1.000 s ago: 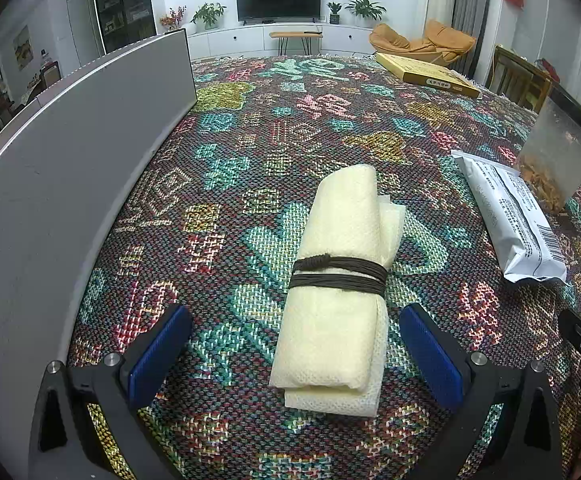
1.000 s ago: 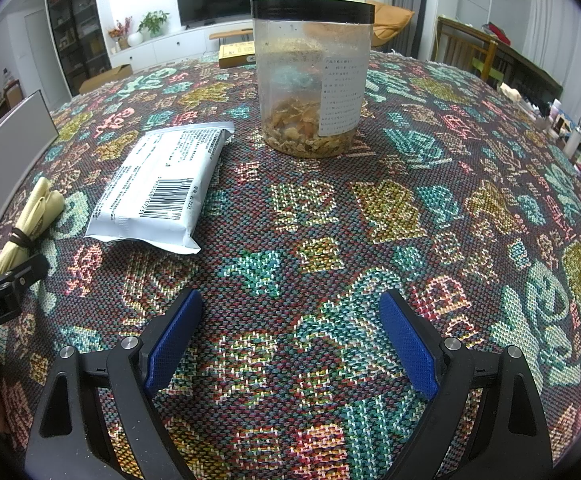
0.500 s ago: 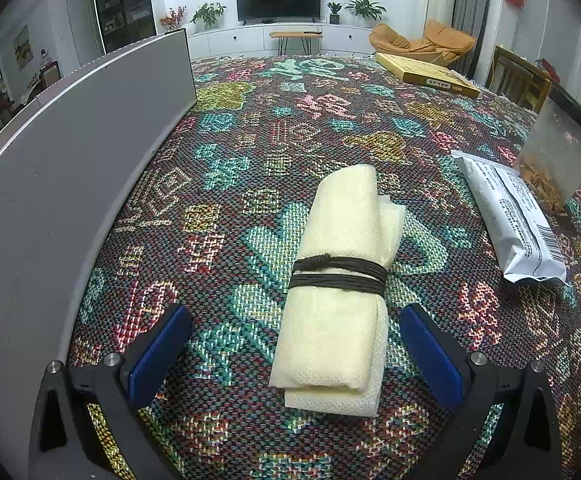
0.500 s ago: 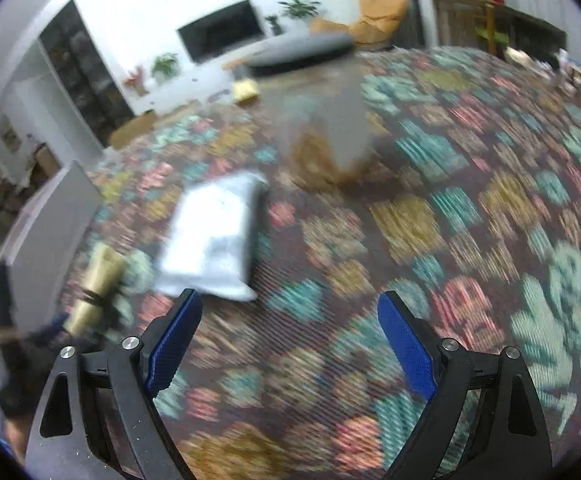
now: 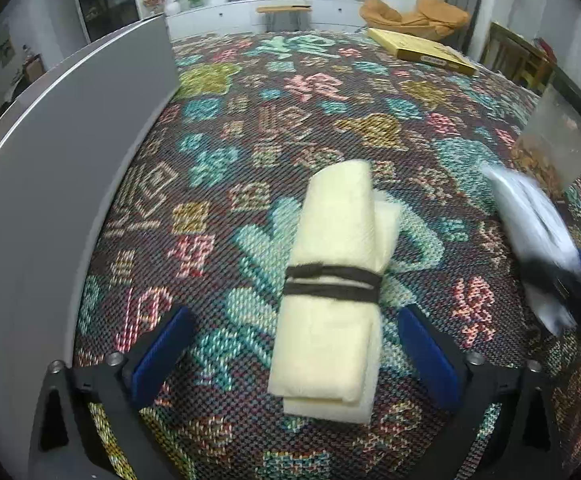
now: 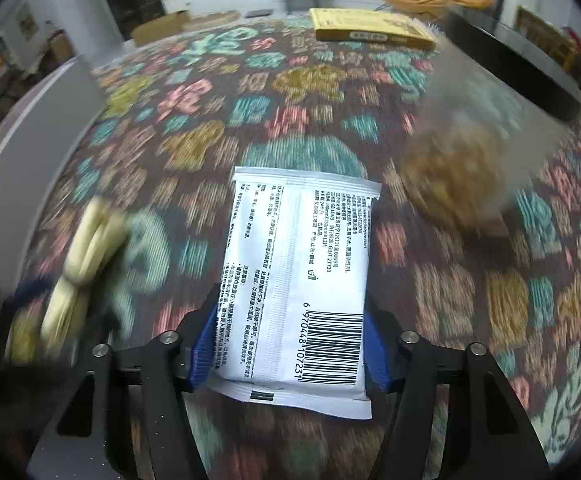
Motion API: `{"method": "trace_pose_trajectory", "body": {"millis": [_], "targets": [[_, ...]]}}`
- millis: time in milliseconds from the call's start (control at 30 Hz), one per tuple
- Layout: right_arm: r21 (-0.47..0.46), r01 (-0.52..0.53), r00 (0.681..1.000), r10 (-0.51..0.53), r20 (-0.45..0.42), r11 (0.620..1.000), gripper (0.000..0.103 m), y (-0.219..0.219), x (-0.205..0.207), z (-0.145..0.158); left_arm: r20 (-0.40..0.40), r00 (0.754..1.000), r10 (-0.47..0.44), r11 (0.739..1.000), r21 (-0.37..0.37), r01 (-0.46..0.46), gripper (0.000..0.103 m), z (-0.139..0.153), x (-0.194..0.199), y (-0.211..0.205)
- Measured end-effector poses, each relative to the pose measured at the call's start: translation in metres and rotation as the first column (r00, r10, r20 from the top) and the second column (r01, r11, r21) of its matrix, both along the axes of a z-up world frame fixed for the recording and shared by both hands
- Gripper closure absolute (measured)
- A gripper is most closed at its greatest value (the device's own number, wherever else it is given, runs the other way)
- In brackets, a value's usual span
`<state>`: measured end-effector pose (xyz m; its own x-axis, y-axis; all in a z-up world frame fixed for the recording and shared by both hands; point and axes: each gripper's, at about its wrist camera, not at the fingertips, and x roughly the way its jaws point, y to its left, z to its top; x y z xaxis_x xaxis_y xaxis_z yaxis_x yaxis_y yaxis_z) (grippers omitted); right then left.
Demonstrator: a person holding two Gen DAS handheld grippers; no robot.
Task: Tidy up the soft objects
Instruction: 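Grasp the rolled towel with the left gripper while the right gripper grasps the white barcode packet, then carry both items over the white box and open both grippers to drop them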
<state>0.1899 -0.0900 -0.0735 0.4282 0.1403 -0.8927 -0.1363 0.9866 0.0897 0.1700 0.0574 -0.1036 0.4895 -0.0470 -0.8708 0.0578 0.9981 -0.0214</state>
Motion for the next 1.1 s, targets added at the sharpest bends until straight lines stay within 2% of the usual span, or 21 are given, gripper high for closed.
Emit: {"method": "trace_pose_trajectory", "body": {"millis": [67, 100, 133, 167, 233, 333, 500, 600, 733, 800, 933, 1033, 1100], "targets": [[0.009, 0.022, 1.000, -0.022, 0.016, 1.000, 0.040, -0.027, -0.022, 0.012, 0.024, 0.999, -0.046, 0.999, 0.007, 0.046, 0.030, 0.004, 0.000, -0.006], [0.018, 0.056, 0.998, -0.056, 0.025, 0.998, 0.040, -0.047, -0.032, 0.018, 0.032, 0.997, -0.067, 0.998, 0.007, 0.067, 0.036, 0.005, -0.001, -0.009], [0.026, 0.098, 0.995, -0.098, 0.035, 0.995, 0.040, -0.066, -0.035, 0.023, 0.038, 0.995, -0.089, 0.996, 0.013, 0.088, 0.052, 0.007, -0.001, -0.014], [0.034, 0.156, 0.986, -0.158, 0.052, 0.987, 0.040, -0.092, -0.034, 0.028, 0.041, 0.994, -0.105, 0.994, 0.017, 0.104, 0.062, 0.009, -0.001, -0.018], [0.033, 0.241, 0.967, -0.242, 0.079, 0.970, 0.040, -0.127, -0.021, 0.033, 0.038, 0.992, -0.119, 0.993, 0.021, 0.118, 0.063, 0.010, 0.002, -0.024], [0.052, 0.322, 0.940, -0.325, 0.102, 0.945, 0.040, -0.172, 0.016, 0.031, 0.031, 0.993, -0.110, 0.993, -0.042, 0.111, 0.063, 0.013, 0.004, -0.024], [-0.016, 0.322, 0.943, -0.319, 0.099, 0.947, 0.040, -0.196, 0.060, 0.016, 0.037, 0.995, -0.089, 0.989, -0.118, 0.093, 0.063, 0.028, 0.009, -0.025], [-0.057, 0.281, 0.959, -0.280, 0.037, 0.958, 0.040, -0.195, 0.077, -0.001, 0.034, 0.996, -0.088, 0.987, -0.132, 0.091, 0.063, 0.031, 0.016, -0.030], [-0.063, 0.281, 0.960, -0.281, 0.004, 0.958, 0.041, -0.206, 0.082, 0.003, 0.019, 0.996, -0.091, 0.985, -0.148, 0.092, 0.063, 0.032, 0.023, -0.036], [-0.058, 0.302, 0.952, -0.299, 0.057, 0.951, 0.041, -0.210, 0.083, 0.024, 0.032, 0.996, -0.086, 0.980, -0.178, 0.090, 0.063, 0.042, 0.023, -0.032], [-0.044, 0.282, 0.947, -0.270, 0.175, 0.959, 0.041, -0.196, 0.078, 0.095, 0.084, 0.995, -0.052, 0.963, -0.259, 0.072, 0.063, 0.082, 0.021, -0.011], [-0.068, 0.170, 0.959, -0.149, 0.241, 0.983, 0.041, -0.143, 0.071, 0.148, 0.131, 0.991, -0.009, 0.946, -0.321, 0.051, 0.063, 0.118, 0.012, 0.022], [-0.051, 0.081, 0.964, -0.065, 0.259, 0.995, 0.041, -0.097, 0.064, 0.171, 0.157, 0.987, 0.025, 0.939, -0.343, 0.031, 0.063, 0.138, 0.002, 0.051]]}}
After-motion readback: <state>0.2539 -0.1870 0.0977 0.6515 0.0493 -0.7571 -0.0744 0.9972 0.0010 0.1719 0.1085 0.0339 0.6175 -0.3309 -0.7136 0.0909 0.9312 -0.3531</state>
